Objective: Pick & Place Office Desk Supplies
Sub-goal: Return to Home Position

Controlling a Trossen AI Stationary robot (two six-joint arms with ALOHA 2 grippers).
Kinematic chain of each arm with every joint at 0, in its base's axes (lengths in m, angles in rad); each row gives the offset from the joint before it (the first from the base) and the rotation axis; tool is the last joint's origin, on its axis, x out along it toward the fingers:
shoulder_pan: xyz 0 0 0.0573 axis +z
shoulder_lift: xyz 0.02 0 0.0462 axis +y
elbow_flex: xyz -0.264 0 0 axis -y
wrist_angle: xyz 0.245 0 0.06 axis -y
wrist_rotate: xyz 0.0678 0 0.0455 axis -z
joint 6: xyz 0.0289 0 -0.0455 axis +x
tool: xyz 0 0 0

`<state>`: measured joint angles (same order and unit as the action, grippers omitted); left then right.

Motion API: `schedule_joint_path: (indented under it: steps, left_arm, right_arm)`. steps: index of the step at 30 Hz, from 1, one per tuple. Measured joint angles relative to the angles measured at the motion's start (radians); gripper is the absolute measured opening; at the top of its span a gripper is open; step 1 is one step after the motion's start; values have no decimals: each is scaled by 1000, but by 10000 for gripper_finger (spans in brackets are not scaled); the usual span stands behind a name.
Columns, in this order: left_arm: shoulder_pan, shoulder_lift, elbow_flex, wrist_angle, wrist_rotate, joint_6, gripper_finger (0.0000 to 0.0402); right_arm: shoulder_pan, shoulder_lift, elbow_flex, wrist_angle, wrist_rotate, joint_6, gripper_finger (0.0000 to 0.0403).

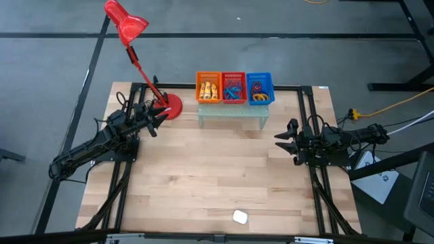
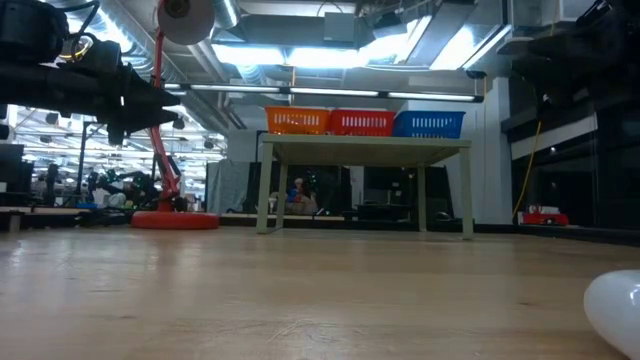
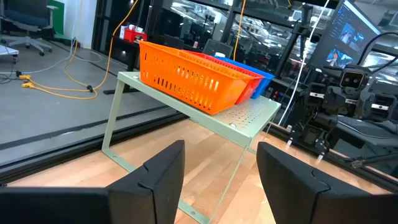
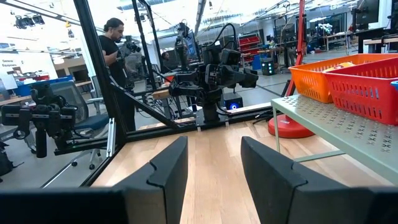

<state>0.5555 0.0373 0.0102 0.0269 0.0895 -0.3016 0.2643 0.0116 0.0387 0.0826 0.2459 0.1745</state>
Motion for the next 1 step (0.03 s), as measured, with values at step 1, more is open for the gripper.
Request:
schedule_joint_path:
  steps: [1]
  left_arm:
    - [0,0,0,0,0,0,198]
  right_arm:
    - [0,0,0,0,0,0,151]
